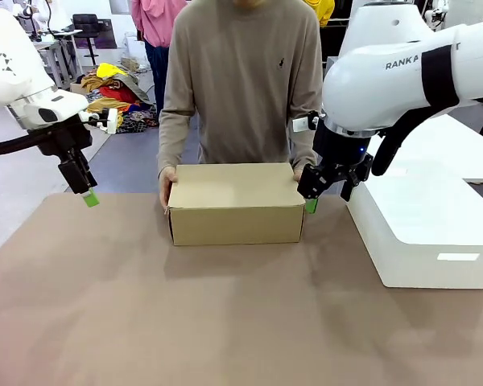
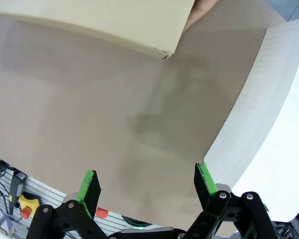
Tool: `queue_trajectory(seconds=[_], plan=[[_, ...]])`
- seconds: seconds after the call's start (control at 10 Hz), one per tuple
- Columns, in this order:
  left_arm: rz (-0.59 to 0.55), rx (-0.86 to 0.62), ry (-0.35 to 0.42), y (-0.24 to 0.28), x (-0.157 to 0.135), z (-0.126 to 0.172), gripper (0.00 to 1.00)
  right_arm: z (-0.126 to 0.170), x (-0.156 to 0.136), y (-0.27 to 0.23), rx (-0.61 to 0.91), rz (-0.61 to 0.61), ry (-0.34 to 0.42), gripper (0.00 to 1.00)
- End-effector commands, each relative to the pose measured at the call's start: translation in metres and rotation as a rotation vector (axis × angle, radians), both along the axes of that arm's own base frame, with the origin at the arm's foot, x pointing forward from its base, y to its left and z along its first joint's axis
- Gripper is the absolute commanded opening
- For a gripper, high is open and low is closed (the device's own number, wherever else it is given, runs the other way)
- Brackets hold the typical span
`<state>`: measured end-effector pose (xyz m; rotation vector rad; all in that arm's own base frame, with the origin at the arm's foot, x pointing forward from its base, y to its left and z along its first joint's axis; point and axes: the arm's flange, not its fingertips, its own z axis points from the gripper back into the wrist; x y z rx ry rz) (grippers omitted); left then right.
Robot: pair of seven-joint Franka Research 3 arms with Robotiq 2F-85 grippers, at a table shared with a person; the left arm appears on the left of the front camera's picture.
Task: Pack the shoes into the box.
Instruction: Press down on the lid of the Shoes Box.
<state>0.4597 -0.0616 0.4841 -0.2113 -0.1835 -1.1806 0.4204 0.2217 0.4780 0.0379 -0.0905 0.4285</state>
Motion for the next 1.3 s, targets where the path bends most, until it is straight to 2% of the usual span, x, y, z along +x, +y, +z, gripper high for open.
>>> queue_trajectory(seconds=[0.0,1.2], plan=[[0.011,-0.008,-0.002,0.0011,0.0005,0.0006,1.0,0.0051,0.0009,-0.0008,-0.006,0.002,-0.002,1.0],[0.011,-0.008,-0.002,0.0011,0.0005,0.0006,1.0,0.0051,0.0009,-0.0008,-0.006,0.002,-0.002,1.0]])
